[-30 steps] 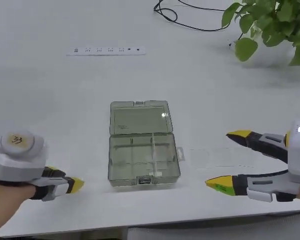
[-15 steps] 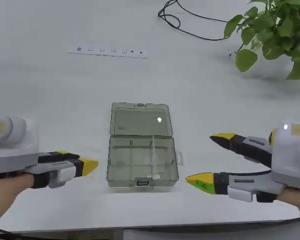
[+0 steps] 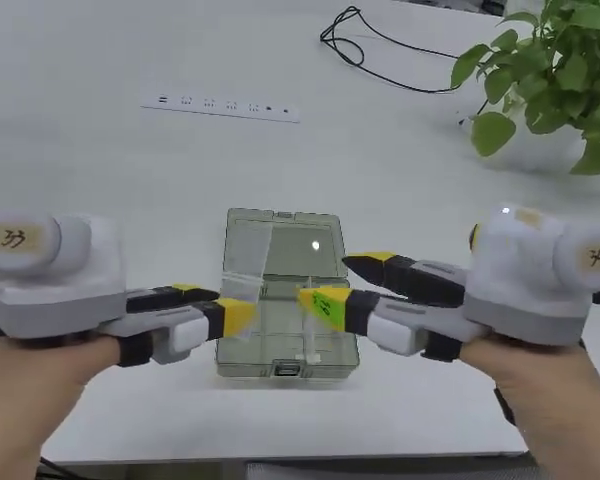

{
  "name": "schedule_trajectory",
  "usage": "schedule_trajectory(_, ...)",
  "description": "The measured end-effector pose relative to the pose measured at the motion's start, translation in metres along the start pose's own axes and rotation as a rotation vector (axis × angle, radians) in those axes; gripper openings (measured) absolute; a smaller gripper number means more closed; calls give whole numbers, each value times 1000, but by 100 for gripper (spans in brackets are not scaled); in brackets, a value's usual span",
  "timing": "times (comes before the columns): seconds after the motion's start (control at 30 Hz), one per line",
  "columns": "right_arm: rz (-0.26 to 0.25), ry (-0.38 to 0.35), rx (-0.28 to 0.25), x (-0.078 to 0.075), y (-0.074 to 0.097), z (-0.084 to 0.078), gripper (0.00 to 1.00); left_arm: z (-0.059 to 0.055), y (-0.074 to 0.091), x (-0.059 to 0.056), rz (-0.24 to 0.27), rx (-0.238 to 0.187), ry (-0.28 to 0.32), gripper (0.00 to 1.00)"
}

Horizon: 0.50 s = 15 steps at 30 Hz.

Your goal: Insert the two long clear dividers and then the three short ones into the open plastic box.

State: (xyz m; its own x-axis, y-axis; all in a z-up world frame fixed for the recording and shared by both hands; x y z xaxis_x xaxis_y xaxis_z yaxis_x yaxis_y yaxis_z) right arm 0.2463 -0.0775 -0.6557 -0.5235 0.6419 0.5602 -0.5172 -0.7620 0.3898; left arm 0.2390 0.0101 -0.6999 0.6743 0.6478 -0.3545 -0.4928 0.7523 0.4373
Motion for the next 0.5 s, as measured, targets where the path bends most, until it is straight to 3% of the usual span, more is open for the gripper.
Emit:
schedule_trajectory(0.1,-7,-10,0,3,-7,-1,30,5,-3,-8,-14,-10,-20,30)
schedule_trajectory(0.27,-4,-36,8,10,-15,-6,25,11,-8,-19,-36,-12,-67,30)
schedule_trajectory(0.5,-23,-76,-9,8,-16,-7,16,15,-9,-24,-41,-6,-114,30)
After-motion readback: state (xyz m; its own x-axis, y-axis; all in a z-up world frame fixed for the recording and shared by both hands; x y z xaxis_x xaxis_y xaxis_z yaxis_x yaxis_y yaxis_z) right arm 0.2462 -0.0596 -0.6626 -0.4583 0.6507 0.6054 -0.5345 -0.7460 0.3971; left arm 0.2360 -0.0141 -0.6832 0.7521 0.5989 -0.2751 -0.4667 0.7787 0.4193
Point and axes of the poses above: the centre of the closed fingertips' face, and the gripper's own axes: y roughly backward along the fingers, x roughly to its left, z roughly out of its top, the point moved 2 cm from there along y, roughly backward along the fingers, and after that the axes turned 14 degrees about -y, right-handed, at the moved point
